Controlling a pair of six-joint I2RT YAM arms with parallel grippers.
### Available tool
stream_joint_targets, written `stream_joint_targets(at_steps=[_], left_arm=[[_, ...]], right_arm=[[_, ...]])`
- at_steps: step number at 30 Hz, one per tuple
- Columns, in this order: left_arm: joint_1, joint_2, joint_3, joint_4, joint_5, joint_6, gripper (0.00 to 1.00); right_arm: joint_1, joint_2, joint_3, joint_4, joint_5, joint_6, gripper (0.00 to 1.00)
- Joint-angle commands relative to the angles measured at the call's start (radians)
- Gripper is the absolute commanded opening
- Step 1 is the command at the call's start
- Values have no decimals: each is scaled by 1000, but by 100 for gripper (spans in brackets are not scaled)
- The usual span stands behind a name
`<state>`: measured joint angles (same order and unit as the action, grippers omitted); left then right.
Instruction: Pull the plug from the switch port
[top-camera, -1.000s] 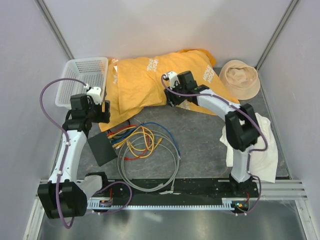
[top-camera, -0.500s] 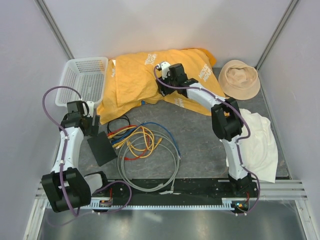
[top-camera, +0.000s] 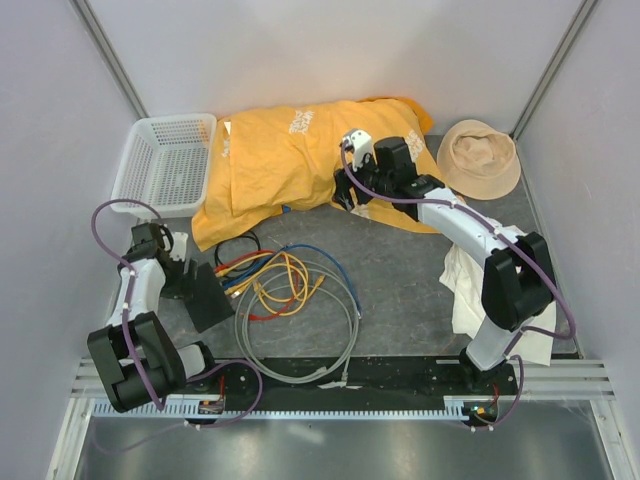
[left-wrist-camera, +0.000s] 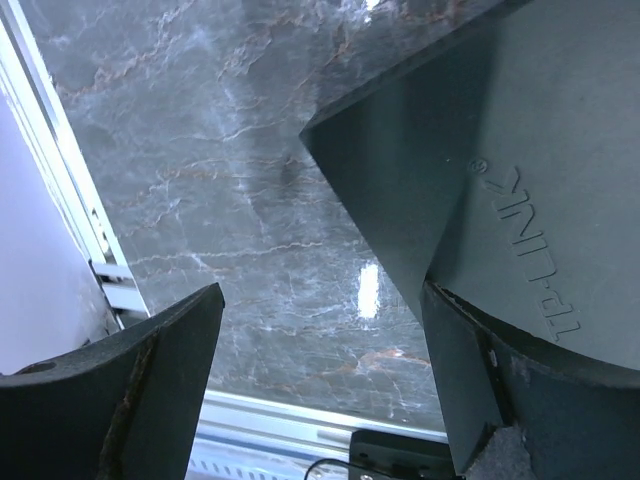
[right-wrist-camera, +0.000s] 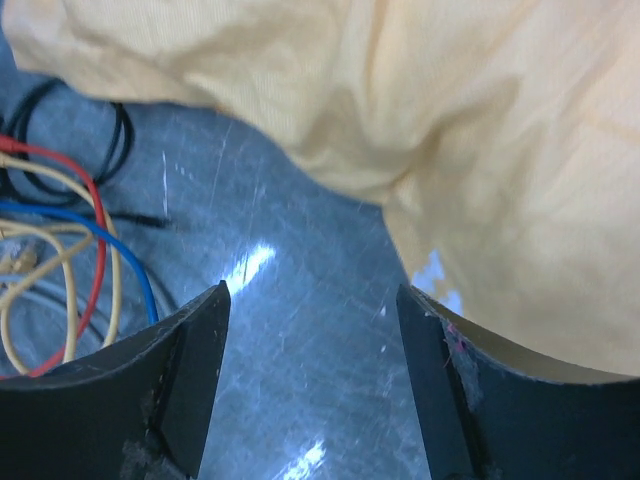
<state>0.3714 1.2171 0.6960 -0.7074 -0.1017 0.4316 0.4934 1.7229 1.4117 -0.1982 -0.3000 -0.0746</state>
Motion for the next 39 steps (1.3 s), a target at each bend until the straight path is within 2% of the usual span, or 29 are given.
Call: stream_joint_targets(at_steps=[1,9,12,13,23,34,39], left_arm=[[6,41,-67,36,79,73,87],[6,41,-92,-18,249,130,86],[6,42,-86,-35,296,179,79],[1,45,-78,-41,310,188,72],[-37,120,14,-92,448,148,71],[-80,179,97,-124,496,87,70],[-54,136,149,-164,419,93,74]], right_arm=[[2,-25,-94,-27,-16,-4,77],[2,-36,-125,-44,-22,-13,80],[2,-31,-125,-46,-25,-14,81],[1,-28,-122,-46,-25,-13,81],[2,-55,-157,-50,-21,-33,85],[4,-59,-169,-47,-11,-45,88],[2,-52,-155,-53,-16,-45,88]])
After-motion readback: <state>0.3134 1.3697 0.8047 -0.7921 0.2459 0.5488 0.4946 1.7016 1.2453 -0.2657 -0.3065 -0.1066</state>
